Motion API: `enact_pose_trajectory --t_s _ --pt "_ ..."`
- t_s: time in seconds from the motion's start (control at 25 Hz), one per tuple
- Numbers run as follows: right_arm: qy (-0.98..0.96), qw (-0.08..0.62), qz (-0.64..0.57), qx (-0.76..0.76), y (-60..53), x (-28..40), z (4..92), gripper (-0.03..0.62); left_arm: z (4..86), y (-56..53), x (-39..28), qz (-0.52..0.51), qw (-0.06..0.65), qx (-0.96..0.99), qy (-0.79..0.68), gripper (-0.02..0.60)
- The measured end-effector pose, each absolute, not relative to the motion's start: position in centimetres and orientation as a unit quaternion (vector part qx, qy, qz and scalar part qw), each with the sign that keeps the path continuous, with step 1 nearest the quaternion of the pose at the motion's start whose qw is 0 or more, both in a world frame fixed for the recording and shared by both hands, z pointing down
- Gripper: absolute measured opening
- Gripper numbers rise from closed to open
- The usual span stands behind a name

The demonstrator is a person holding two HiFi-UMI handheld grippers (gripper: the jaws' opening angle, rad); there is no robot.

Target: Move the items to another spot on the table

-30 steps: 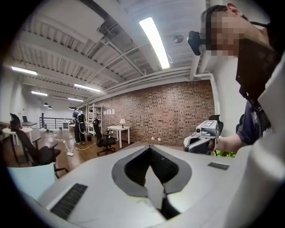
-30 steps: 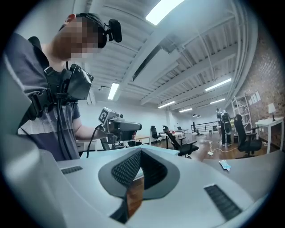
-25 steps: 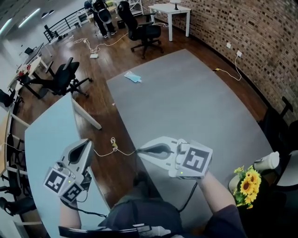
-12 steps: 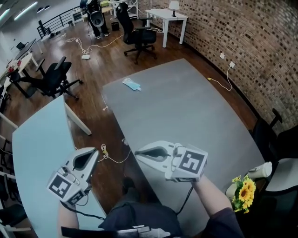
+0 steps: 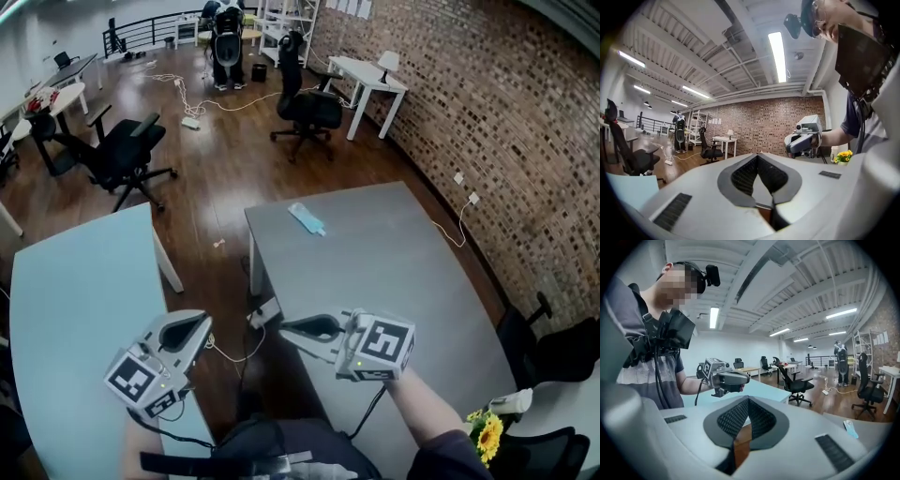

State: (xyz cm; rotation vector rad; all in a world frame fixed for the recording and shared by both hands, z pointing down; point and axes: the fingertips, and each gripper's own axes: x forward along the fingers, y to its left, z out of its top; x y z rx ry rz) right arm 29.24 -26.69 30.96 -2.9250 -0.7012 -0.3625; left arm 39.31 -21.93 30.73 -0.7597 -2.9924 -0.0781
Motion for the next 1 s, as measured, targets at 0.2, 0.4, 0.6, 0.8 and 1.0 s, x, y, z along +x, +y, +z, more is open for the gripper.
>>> enact_pose_trajectory --t_s 0.2,0.4,0.6,0.8,1.0 --pt "-0.202 0.053 -0.137 -0.968 -24.1 33.1 31.2 -0.003 30.5 -18.8 42.9 -0.025 0.011 -0.278 -0.960 0.009" --pt "-0.172 0.056 -0.135 -0.974 -20.8 35.6 30.1 -0.005 30.0 -17.0 45.7 -0.018 0.013 -0.318 -0.948 0.010" --pt "-0.116 0.047 -0.132 -0.983 -18.3 38.1 30.3 -0.003 29.9 -15.3 48.4 -0.007 0.024 -0.366 -0.930 0.010" --pt "-0.067 0.040 -0.122 -0.989 -14.5 40.1 30.4 -0.003 29.5 -12.6 50.9 0.006 0.041 -0.409 -0.911 0.010" --pt "-0.055 0.047 -0.095 -0.993 -9.4 41.0 31.3 -0.005 30.5 -9.3 51.1 -0.031 0.068 -0.442 -0.894 0.009"
